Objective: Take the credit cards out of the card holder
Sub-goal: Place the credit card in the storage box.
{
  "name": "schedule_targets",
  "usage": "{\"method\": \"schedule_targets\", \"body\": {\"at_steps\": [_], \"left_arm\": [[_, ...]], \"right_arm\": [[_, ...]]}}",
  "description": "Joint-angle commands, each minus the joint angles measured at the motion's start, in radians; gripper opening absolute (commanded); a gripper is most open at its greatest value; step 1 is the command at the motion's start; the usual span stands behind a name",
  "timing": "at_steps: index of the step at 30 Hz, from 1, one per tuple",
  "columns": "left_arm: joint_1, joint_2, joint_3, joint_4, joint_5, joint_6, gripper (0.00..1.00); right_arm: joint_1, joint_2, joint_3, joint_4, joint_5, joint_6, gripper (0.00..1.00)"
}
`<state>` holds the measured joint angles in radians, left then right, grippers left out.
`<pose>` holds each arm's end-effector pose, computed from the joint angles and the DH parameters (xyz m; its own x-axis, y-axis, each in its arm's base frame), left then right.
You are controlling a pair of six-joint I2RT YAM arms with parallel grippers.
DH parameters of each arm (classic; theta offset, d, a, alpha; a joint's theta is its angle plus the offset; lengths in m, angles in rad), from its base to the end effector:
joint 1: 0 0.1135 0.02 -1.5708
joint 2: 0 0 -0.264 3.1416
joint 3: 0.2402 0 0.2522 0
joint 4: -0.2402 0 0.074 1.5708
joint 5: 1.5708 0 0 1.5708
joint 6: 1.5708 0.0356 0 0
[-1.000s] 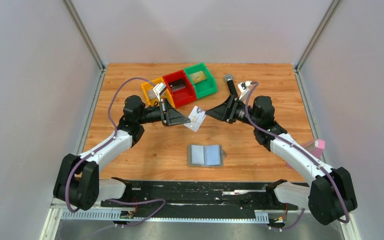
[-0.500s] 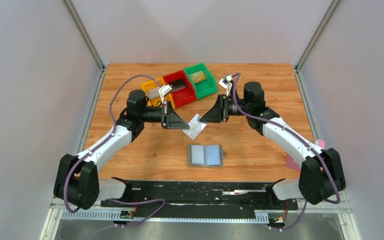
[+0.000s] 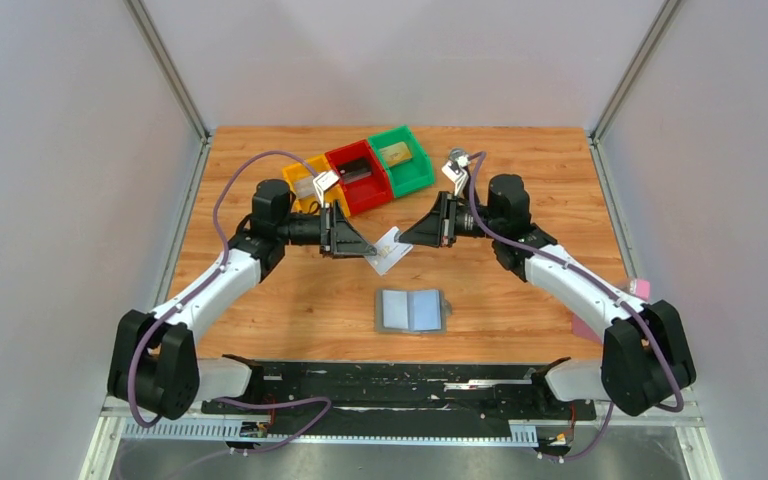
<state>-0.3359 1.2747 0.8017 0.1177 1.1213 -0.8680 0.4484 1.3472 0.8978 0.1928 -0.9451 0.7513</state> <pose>0.2465 -0.1200 0.2767 -0.9299 -0.0265 -0.3669 0.3573 0.1727 -0.9179 0.2577 0.1560 0.2945 -0.8227 0.0478 -0.5665 -0.5458 0.2124 0.8106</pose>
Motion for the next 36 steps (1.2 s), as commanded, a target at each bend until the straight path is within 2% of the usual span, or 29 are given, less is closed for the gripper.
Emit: {"method": "schedule_targets", "body": {"at_steps": [1, 8, 14, 22, 32, 35, 36], "left_arm": [[0.019, -0.063, 0.034, -0.034, -0.059, 0.034, 0.59], [0.023, -0.086, 0.012, -0.01, -0.114, 0.011, 0.63], [0.023, -0.092, -0.076, 0.227, -0.123, -0.176, 0.57], [0.023, -0.098, -0.085, 0.313, -0.152, -0.228, 0.29], [0.023, -0.07, -0.085, 0.385, -0.162, -0.279, 0.12], [0.023, -0.067, -0.085, 0.402, -0.168, -0.293, 0.0], [0.023, -0.067, -0.085, 0.396, -0.176, -0.293, 0.0]], "right_arm": [[-0.002, -0.055, -0.057, 0.209, 0.115, 0.17, 0.0], [-0.004, -0.076, -0.137, 0.403, 0.207, 0.34, 0.0], [-0.003, -0.078, -0.188, 0.496, 0.28, 0.432, 0.0], [-0.002, -0.07, -0.206, 0.514, 0.298, 0.456, 0.0], [-0.001, -0.045, -0.226, 0.54, 0.279, 0.486, 0.01], [-0.002, -0.048, -0.241, 0.54, 0.288, 0.488, 0.04], [-0.002, -0.05, -0.245, 0.538, 0.292, 0.487, 0.05]]}}
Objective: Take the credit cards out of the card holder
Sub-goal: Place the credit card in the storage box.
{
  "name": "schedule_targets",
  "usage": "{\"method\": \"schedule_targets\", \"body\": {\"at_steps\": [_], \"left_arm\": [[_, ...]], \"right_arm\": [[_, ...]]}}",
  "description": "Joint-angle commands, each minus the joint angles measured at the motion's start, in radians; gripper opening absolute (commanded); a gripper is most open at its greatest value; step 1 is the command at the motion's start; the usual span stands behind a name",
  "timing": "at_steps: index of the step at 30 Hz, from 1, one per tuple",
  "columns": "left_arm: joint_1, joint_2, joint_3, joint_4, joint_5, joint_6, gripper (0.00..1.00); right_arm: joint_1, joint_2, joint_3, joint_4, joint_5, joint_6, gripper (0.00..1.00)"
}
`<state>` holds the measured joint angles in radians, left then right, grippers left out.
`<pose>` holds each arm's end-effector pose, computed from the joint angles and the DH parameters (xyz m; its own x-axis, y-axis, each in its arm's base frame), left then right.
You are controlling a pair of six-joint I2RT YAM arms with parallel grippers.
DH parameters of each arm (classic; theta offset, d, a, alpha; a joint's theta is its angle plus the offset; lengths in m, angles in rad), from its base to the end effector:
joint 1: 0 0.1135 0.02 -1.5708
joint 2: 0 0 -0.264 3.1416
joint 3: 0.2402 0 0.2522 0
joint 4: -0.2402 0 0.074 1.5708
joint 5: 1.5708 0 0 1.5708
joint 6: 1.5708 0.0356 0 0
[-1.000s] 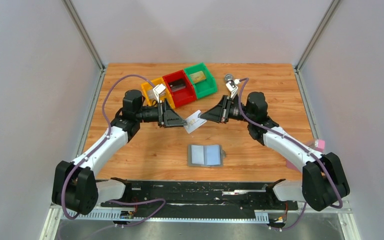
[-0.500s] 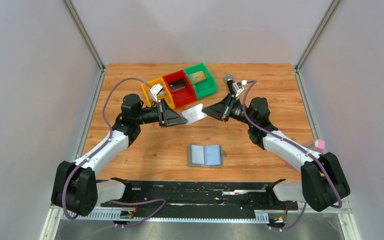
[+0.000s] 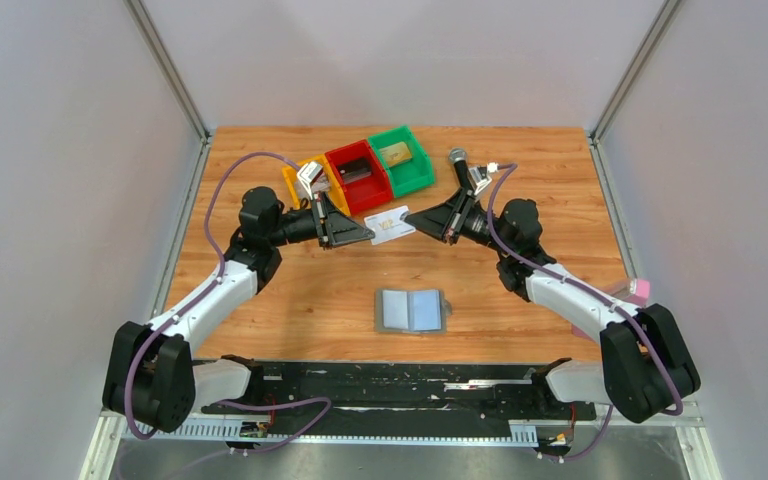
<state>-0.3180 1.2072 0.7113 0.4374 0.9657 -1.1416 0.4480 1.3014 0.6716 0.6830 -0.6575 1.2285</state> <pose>0.2418 -0.1104 0.2909 -0.8940 -0.2503 -0.3717 0.3481 0.1346 -0.9278 0.2475 0.1431 0.2776 -0.8250 0.4308 -0.3658 -0.3448 0.1290 0.9297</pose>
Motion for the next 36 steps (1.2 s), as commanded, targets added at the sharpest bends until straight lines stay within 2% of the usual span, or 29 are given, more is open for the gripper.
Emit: {"method": "schedule_targets", "body": {"at_steps": [1, 5, 10, 14, 23, 31, 36], "left_arm": [[0.005, -0.002, 0.006, 0.067, -0.024, -0.017, 0.0], [0.006, -0.001, 0.014, 0.03, -0.036, 0.004, 0.0], [0.01, 0.004, 0.031, -0.016, -0.041, 0.034, 0.0], [0.024, 0.003, 0.058, -0.076, -0.048, 0.072, 0.0], [0.111, 0.002, 0.136, -0.279, -0.053, 0.18, 0.0], [0.322, 0.076, 0.264, -0.533, -0.084, 0.359, 0.0], [0.413, 0.234, 0.438, -0.755, -0.139, 0.501, 0.0]], "right_arm": [[-0.001, -0.006, -0.02, 0.043, 0.006, 0.008, 0.08], [-0.003, -0.03, -0.009, -0.041, 0.028, -0.044, 0.27], [-0.005, -0.099, 0.02, -0.22, 0.086, -0.148, 0.67], [-0.004, -0.139, 0.038, -0.318, 0.064, -0.239, 0.99], [-0.003, -0.224, 0.079, -0.603, 0.032, -0.437, 1.0], [-0.003, -0.272, 0.057, -0.632, 0.007, -0.456, 1.0], [-0.003, -0.27, 0.048, -0.632, 0.031, -0.458, 1.0]]}}
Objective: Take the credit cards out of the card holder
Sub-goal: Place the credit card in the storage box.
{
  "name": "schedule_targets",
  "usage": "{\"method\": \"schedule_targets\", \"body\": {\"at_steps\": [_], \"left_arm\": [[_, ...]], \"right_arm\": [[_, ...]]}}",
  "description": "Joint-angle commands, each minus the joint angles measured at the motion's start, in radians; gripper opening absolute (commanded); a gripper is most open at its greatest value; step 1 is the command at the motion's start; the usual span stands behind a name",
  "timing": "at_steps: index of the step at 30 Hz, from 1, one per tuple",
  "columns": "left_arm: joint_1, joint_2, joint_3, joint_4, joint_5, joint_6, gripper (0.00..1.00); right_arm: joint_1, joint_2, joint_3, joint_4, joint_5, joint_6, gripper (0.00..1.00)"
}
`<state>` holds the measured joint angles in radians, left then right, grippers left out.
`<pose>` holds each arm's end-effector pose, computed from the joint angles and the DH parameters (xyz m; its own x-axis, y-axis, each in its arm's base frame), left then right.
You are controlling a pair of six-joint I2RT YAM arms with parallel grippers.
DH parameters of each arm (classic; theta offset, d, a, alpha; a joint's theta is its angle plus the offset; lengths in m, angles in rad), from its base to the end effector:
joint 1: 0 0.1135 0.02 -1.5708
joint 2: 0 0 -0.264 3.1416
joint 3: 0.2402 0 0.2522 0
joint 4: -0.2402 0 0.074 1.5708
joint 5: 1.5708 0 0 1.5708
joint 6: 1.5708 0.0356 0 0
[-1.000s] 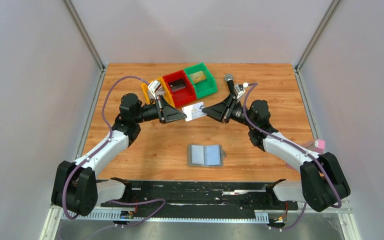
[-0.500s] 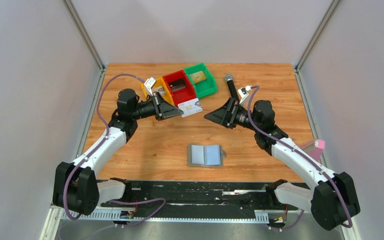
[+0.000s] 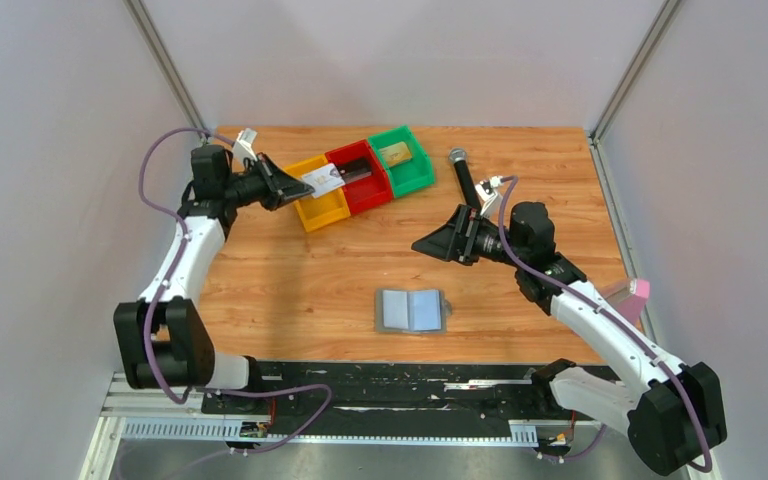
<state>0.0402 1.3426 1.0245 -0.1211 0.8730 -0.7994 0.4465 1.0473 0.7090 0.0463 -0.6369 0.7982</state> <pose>0.3002 -0.0152 0.3098 -0.7745 -0.4922 -0.3974 0.1605 0.4547 -0.8760 0.2049 0.1216 0.2879 -0.7977 0.2564 -0.5459 -0.4149 0.4235 0.8053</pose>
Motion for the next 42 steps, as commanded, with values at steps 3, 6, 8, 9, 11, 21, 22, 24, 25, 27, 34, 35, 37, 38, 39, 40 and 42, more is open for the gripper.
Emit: {"method": "schedule_targets", "body": {"at_steps": [3, 6, 8, 9, 11, 21, 22, 24, 25, 27, 34, 35, 37, 38, 39, 40, 42], "left_arm": [[0.075, 0.178, 0.197, -0.259, -0.099, 0.208, 0.0], [0.081, 0.278, 0.291, -0.335, -0.161, 0.242, 0.0], [0.083, 0.334, 0.338, -0.354, -0.182, 0.252, 0.0], [0.083, 0.366, 0.363, -0.353, -0.19, 0.251, 0.0], [0.082, 0.407, 0.393, -0.349, -0.217, 0.251, 0.0], [0.084, 0.566, 0.509, -0.332, -0.232, 0.224, 0.0], [0.084, 0.574, 0.515, -0.332, -0.237, 0.222, 0.0], [0.083, 0.594, 0.533, -0.331, -0.24, 0.218, 0.0], [0.083, 0.607, 0.545, -0.327, -0.239, 0.213, 0.0], [0.083, 0.623, 0.553, -0.311, -0.238, 0.2, 0.0], [0.082, 0.679, 0.577, -0.296, -0.243, 0.17, 0.0], [0.082, 0.681, 0.579, -0.296, -0.251, 0.171, 0.0], [0.083, 0.69, 0.587, -0.294, -0.257, 0.171, 0.0], [0.083, 0.698, 0.596, -0.296, -0.257, 0.171, 0.0], [0.083, 0.703, 0.601, -0.295, -0.259, 0.17, 0.0], [0.083, 0.712, 0.609, -0.29, -0.258, 0.168, 0.0], [0.082, 0.727, 0.62, -0.287, -0.254, 0.162, 0.0]], "right_arm": [[-0.003, -0.005, 0.014, 0.004, 0.013, -0.036, 1.0], [-0.003, 0.009, 0.023, 0.003, 0.006, -0.048, 1.0], [-0.003, 0.017, 0.032, -0.001, 0.004, -0.054, 1.0], [-0.003, 0.022, 0.037, -0.004, 0.002, -0.059, 1.0], [-0.003, 0.031, 0.041, -0.006, 0.001, -0.064, 1.0], [-0.002, 0.063, 0.062, -0.009, -0.003, -0.042, 1.0], [-0.003, 0.064, 0.066, -0.01, -0.008, -0.039, 1.0], [-0.003, 0.06, 0.074, -0.014, -0.009, -0.04, 1.0], [-0.003, 0.058, 0.076, -0.014, -0.006, -0.041, 1.0], [-0.002, 0.053, 0.074, -0.016, 0.004, -0.043, 1.0], [-0.003, 0.064, 0.069, -0.015, 0.019, -0.046, 1.0], [-0.003, 0.066, 0.072, -0.015, 0.021, -0.045, 1.0], [-0.003, 0.071, 0.077, -0.016, 0.021, -0.048, 1.0], [-0.003, 0.073, 0.08, -0.015, 0.023, -0.049, 1.0], [-0.002, 0.076, 0.083, -0.015, 0.025, -0.051, 1.0], [-0.002, 0.08, 0.086, -0.015, 0.026, -0.052, 1.0], [-0.003, 0.087, 0.092, -0.016, 0.027, -0.055, 1.0]]}}
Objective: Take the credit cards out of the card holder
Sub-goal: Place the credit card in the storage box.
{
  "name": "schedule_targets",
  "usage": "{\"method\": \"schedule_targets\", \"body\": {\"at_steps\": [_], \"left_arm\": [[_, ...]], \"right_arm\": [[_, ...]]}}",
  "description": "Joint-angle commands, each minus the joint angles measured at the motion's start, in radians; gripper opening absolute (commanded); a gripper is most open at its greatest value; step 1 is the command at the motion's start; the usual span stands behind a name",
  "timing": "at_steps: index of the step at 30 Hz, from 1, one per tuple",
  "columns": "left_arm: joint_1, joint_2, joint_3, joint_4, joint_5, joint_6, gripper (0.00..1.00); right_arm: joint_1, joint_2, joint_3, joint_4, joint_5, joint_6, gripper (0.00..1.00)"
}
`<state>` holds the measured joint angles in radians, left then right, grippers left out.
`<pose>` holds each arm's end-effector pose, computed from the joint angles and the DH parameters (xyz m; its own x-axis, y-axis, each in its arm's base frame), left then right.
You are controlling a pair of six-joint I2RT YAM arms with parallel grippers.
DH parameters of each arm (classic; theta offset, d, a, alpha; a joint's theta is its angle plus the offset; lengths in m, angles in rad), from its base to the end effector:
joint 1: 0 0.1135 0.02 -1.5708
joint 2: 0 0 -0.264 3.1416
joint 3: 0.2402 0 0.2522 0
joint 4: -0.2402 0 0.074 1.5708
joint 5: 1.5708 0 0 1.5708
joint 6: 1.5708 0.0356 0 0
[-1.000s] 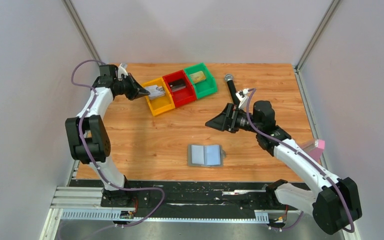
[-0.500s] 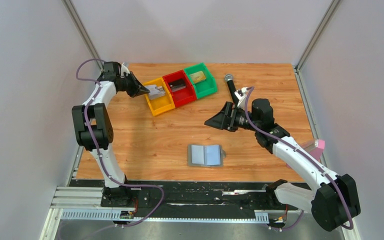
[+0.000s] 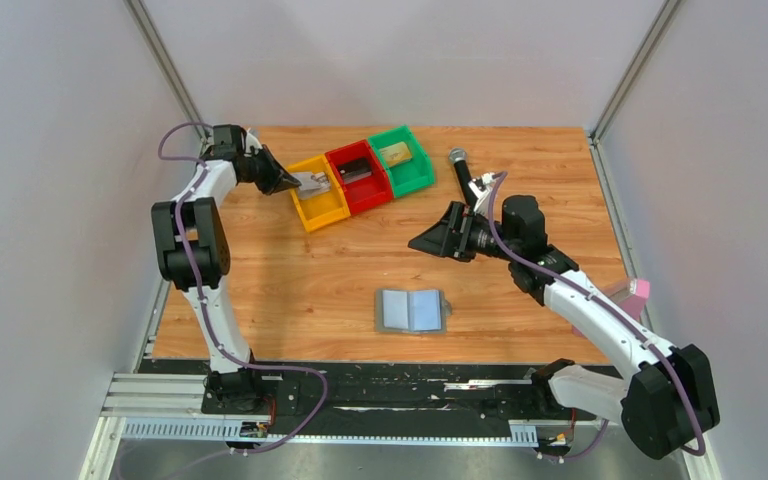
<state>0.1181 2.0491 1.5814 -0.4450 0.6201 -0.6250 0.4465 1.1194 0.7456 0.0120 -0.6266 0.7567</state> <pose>0.4495 0.0325 0.2095 -0.7875 -0.5729 -0.2270 -0.2512 0.6348 -0.7307 0.2174 0.1272 0.2811 -0.8119 0.2279 -0.5375 -0.3948 0.4640 0.7930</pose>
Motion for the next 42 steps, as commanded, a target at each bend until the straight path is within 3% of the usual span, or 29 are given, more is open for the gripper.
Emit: {"method": "schedule_targets", "body": {"at_steps": [1, 10, 16, 23, 34, 42], "left_arm": [[0.005, 0.028, 0.067, 0.038, -0.002, -0.013, 0.0], [0.004, 0.08, 0.112, 0.035, -0.003, -0.017, 0.0], [0.001, 0.1, 0.129, 0.038, -0.011, -0.022, 0.09], [-0.007, 0.128, 0.14, 0.047, -0.004, -0.026, 0.11], [-0.014, 0.137, 0.188, 0.015, -0.012, -0.024, 0.29], [-0.014, 0.125, 0.233, -0.033, -0.032, -0.017, 0.35]], "right_arm": [[-0.003, 0.017, 0.058, 0.019, 0.017, -0.014, 1.0], [-0.003, 0.034, 0.068, 0.019, 0.027, -0.019, 1.0], [-0.003, 0.049, 0.075, 0.02, 0.028, -0.02, 1.0], [-0.003, 0.048, 0.075, 0.021, 0.041, -0.02, 1.0], [-0.003, 0.051, 0.078, 0.02, 0.043, -0.016, 1.0], [-0.003, 0.05, 0.08, 0.02, 0.046, -0.014, 1.0]]}}
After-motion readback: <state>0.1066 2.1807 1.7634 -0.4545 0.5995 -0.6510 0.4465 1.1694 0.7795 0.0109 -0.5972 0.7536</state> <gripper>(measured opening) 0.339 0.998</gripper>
